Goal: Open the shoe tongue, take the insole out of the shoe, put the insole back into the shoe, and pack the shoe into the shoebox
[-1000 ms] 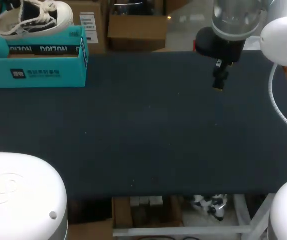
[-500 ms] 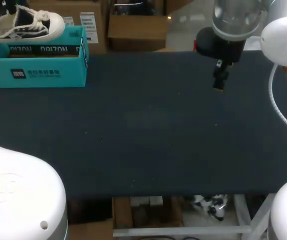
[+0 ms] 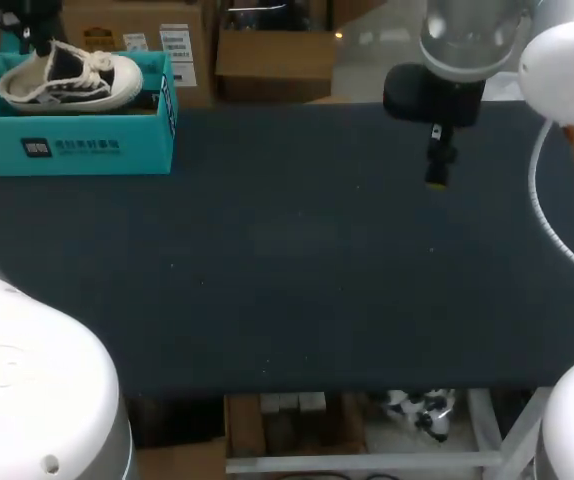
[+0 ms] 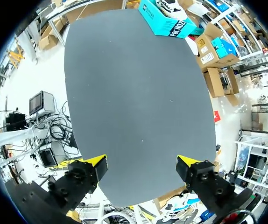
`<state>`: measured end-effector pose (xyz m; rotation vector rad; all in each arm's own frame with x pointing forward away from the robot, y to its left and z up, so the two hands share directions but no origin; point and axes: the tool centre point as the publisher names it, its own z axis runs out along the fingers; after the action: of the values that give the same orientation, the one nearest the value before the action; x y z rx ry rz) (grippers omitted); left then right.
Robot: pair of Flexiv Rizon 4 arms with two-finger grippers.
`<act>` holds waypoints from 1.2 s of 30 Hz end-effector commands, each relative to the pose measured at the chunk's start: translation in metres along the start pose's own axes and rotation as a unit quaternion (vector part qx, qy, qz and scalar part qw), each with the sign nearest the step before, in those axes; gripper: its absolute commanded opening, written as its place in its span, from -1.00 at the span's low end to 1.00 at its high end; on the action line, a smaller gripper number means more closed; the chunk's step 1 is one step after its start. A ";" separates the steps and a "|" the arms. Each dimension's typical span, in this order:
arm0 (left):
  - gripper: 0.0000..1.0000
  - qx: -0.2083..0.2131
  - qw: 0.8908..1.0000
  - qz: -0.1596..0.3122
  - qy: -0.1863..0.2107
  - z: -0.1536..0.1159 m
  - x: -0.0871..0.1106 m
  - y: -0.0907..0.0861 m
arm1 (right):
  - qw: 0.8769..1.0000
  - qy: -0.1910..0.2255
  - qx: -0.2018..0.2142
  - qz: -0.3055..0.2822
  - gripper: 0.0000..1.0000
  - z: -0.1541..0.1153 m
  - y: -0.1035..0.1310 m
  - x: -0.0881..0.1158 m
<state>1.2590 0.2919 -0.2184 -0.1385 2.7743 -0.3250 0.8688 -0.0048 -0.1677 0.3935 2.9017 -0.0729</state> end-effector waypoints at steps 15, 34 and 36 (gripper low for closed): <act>-1.00 -0.013 0.995 0.019 0.100 0.042 0.009 -0.005 | 0.992 0.010 -0.015 -0.125 1.00 0.009 -0.011 0.019; -1.00 -0.044 0.984 0.026 0.171 0.080 0.021 -0.001 | 0.991 0.030 -0.015 -0.129 1.00 0.013 -0.012 0.020; -1.00 -0.051 0.983 0.020 0.177 0.085 0.019 -0.001 | 0.991 0.030 -0.015 -0.129 1.00 0.013 -0.012 0.020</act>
<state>1.2543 0.2716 -0.2937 -0.0626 2.9399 -0.1943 0.8496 -0.0116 -0.1848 0.0151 2.9920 -0.0617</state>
